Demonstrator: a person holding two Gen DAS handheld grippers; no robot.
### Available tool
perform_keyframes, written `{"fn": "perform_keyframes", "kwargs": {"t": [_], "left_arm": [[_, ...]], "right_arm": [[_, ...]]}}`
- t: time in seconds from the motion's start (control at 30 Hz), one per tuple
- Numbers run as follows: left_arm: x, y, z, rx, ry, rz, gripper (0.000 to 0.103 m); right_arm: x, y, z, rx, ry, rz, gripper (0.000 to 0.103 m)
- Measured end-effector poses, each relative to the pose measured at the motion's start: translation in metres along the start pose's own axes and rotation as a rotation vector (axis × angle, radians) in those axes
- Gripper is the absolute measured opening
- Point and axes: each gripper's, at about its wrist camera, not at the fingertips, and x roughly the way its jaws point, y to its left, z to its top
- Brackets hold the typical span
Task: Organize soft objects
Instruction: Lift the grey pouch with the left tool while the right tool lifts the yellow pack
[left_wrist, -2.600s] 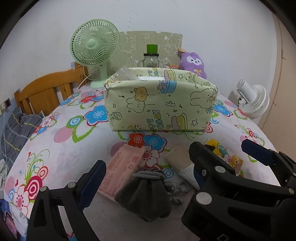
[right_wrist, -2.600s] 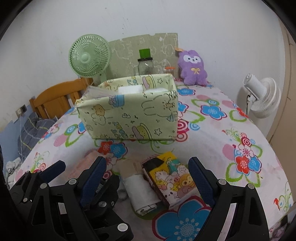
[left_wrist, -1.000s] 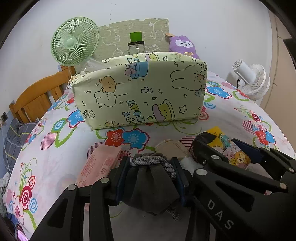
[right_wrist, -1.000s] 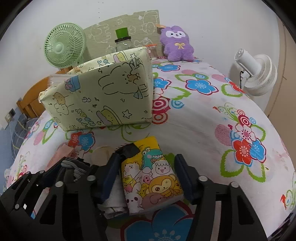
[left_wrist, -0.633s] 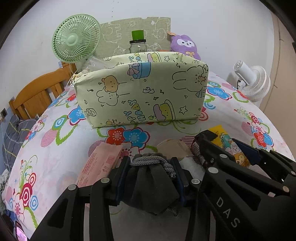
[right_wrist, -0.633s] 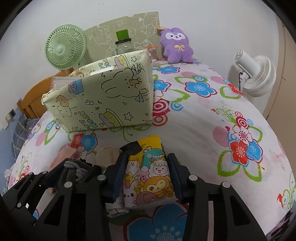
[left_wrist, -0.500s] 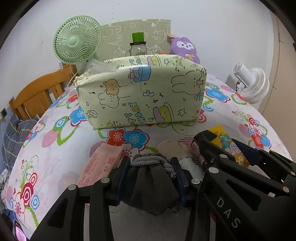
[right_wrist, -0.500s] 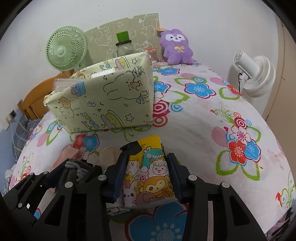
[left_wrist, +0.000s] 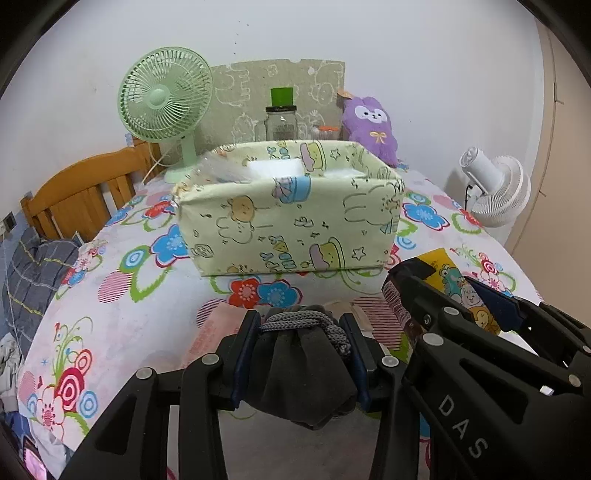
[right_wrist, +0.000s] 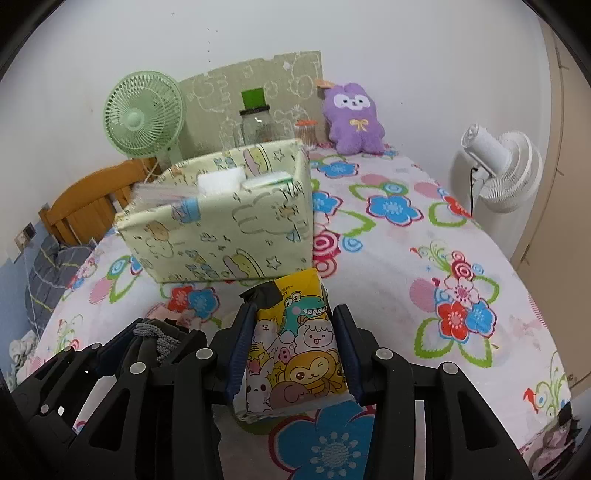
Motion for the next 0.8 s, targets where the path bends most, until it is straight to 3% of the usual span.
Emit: {"fn": "perform_keyframes", "kwargs": {"t": [0.8], "left_arm": [[-0.054, 0.016, 0.035, -0.008, -0.108, 0.004, 0.045]], "right_arm": [[-0.053, 0.026, 0.038, -0.024, -0.096, 0.024, 0.047]]}}
